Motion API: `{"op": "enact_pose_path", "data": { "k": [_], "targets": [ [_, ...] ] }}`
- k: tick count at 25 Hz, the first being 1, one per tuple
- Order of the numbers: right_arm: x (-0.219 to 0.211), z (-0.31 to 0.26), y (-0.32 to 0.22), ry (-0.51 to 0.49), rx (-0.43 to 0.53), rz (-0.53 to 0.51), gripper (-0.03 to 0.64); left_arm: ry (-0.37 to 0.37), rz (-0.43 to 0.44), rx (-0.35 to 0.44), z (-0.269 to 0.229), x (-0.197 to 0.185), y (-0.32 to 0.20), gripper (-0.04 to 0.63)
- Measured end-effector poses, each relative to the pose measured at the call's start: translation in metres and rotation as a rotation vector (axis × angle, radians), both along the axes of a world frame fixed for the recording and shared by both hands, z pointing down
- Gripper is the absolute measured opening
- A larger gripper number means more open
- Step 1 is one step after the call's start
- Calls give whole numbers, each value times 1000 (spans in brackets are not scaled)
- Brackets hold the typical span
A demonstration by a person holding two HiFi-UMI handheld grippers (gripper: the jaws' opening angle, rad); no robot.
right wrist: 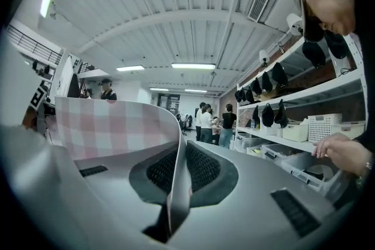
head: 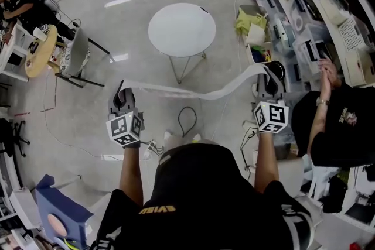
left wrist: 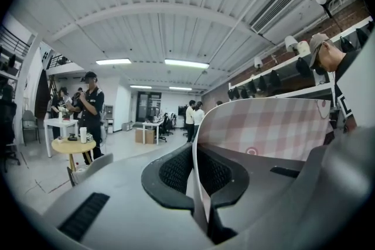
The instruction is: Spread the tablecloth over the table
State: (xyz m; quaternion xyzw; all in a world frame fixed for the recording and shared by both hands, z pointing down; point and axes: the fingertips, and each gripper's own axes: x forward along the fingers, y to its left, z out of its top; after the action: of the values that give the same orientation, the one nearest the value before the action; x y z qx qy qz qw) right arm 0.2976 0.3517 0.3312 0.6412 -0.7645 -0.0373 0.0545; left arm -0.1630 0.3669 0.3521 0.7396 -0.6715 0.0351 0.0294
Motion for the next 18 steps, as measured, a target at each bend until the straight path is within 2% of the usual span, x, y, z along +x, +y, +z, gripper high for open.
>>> {"op": "enact_pose_path", "data": {
  "k": [4,9,16,18],
  "targets": [
    [15,-1,-15,-7,-9,25,12,-6,0,-16,-2,4,-14,18],
    [14,9,-38,0,-39,31,12,-16,3,-48,5,-3,-39,18],
    [16,23,-111,1,-63,80,12,-14,27,-67,21,-12,-120,18],
    [15,26,-134,-34,-78,107,12,-1,35,-83,29,-18,-146,18]
  ]
}}
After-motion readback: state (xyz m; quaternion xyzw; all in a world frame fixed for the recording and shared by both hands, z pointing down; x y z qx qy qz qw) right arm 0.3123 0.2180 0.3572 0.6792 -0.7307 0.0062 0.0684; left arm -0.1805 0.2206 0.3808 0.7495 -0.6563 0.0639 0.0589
